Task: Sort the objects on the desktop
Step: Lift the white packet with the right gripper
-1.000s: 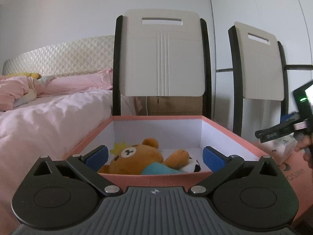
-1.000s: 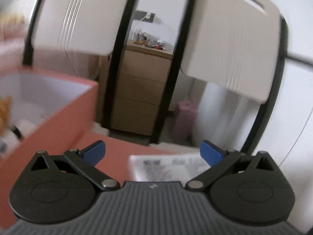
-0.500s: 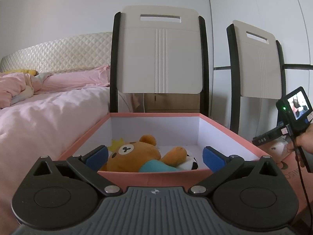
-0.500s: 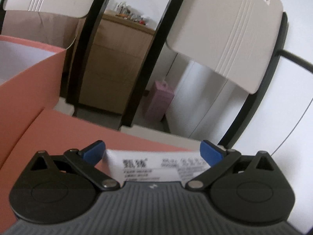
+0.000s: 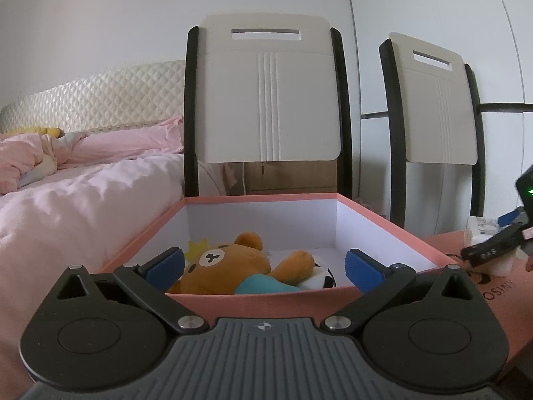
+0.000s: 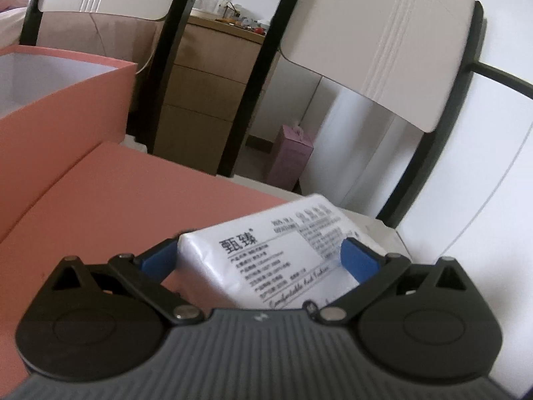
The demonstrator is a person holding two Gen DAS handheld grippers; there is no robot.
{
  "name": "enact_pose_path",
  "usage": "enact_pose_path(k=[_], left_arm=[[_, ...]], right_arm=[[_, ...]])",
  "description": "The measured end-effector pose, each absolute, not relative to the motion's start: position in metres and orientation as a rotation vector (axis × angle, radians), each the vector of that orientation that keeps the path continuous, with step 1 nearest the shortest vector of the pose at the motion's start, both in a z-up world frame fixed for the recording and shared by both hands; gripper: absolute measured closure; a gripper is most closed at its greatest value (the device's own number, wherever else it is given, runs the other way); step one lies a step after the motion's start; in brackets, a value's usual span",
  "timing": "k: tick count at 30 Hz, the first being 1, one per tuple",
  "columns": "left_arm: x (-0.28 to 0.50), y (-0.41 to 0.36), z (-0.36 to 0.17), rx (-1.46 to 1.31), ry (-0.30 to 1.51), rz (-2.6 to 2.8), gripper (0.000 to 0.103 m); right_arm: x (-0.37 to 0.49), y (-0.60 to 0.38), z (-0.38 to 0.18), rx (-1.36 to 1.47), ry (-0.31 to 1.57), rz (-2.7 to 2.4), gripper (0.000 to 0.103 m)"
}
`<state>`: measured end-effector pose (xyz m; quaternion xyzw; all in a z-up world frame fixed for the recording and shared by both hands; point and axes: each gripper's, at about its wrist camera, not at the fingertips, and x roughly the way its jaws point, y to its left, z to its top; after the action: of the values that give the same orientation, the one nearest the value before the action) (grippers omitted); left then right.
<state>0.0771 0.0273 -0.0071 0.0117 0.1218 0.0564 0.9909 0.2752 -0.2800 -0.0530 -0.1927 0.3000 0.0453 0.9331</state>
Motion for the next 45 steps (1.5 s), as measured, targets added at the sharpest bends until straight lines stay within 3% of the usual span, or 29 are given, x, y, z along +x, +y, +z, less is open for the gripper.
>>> enact_pose_path(k=[6,15,30,32,35,45], left_arm=[[0.077,0.025,-0.007,0.032,0.243,0.109,0.0],[0.076,0.021,-0.008,0.043,0.242,0.102,0.0],[0.076,0.02,-0.008,0.046,0.242,0.102,0.0],[0.076,0.02,-0.008,0.046,0.241,0.101,0.0],[0.076,0.021,-0.007,0.043,0.24,0.101,0.0],[0.077,0.02,-0.006,0.043,0.239,0.101,0.0]], right_arm=[[0.259,-0.312,-0.046,-0.289,0.624,0.038,0.0],[0.253,-0.353,-0.038,0.12,0.585,-0.059,0.0],[0.281,-0.33,-0.053,0.09,0.65,-0.125,0.0],[0.282,-0.332,-0.052,0.099,0.652,-0.129,0.011],[0.282,-0.333,-0.05,0.084,0.657,-0.116,0.014],[0.261,-0.329,-0.008,0.187,0.497,-0.008,0.016]])
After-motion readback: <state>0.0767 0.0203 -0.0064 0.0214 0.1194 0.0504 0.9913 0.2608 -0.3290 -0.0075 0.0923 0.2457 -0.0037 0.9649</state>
